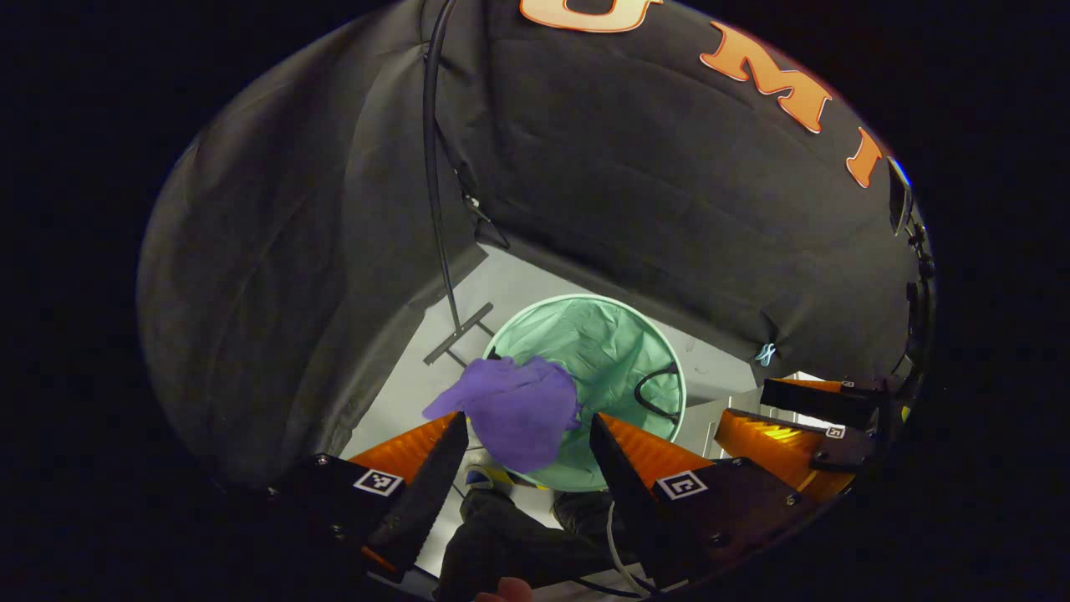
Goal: Grasp the clothes on the hanger with both hands and then place them into the laundry hamper below.
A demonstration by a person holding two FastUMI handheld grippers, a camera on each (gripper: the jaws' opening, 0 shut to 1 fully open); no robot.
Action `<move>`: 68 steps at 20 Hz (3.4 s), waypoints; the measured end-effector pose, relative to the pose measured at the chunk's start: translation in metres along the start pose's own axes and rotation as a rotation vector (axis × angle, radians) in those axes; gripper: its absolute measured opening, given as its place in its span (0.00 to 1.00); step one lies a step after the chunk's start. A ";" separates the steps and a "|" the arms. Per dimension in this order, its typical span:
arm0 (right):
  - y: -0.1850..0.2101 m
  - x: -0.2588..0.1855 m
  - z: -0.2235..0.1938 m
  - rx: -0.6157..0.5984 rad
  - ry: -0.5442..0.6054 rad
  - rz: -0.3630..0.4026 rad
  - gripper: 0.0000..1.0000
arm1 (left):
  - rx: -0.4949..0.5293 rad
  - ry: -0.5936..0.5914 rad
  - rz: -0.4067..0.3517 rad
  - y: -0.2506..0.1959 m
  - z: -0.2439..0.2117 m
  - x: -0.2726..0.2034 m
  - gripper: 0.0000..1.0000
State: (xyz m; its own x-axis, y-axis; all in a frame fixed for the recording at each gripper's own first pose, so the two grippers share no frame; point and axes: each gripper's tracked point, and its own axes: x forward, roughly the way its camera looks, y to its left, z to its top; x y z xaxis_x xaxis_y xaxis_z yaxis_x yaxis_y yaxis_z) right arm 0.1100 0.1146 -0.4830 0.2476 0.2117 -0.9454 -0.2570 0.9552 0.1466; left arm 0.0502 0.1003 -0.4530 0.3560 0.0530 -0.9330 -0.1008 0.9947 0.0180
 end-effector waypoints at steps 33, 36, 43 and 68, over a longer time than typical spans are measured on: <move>0.017 -0.324 0.123 -0.011 -0.976 -0.179 0.89 | -0.038 -1.042 -0.064 -0.015 0.177 -0.326 0.94; 0.002 -0.358 0.105 -0.009 -1.016 -0.181 0.89 | -0.037 -1.082 -0.044 -0.022 0.158 -0.354 0.94; -0.023 -0.436 0.069 -0.012 -1.108 -0.195 0.89 | -0.041 -1.151 -0.022 -0.055 0.133 -0.410 0.94; -0.019 -0.511 -0.002 -0.010 -1.198 -0.270 0.89 | -0.025 -1.186 -0.146 -0.097 0.099 -0.450 0.93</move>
State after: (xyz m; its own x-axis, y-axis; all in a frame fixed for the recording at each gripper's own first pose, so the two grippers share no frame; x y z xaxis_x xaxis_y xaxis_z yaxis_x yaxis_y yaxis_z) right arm -0.0134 -0.0124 -0.0034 0.9945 0.0689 -0.0795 -0.0707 0.9973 -0.0199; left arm -0.0082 -0.0108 0.0004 0.9999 0.0004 -0.0117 -0.0014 0.9968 -0.0803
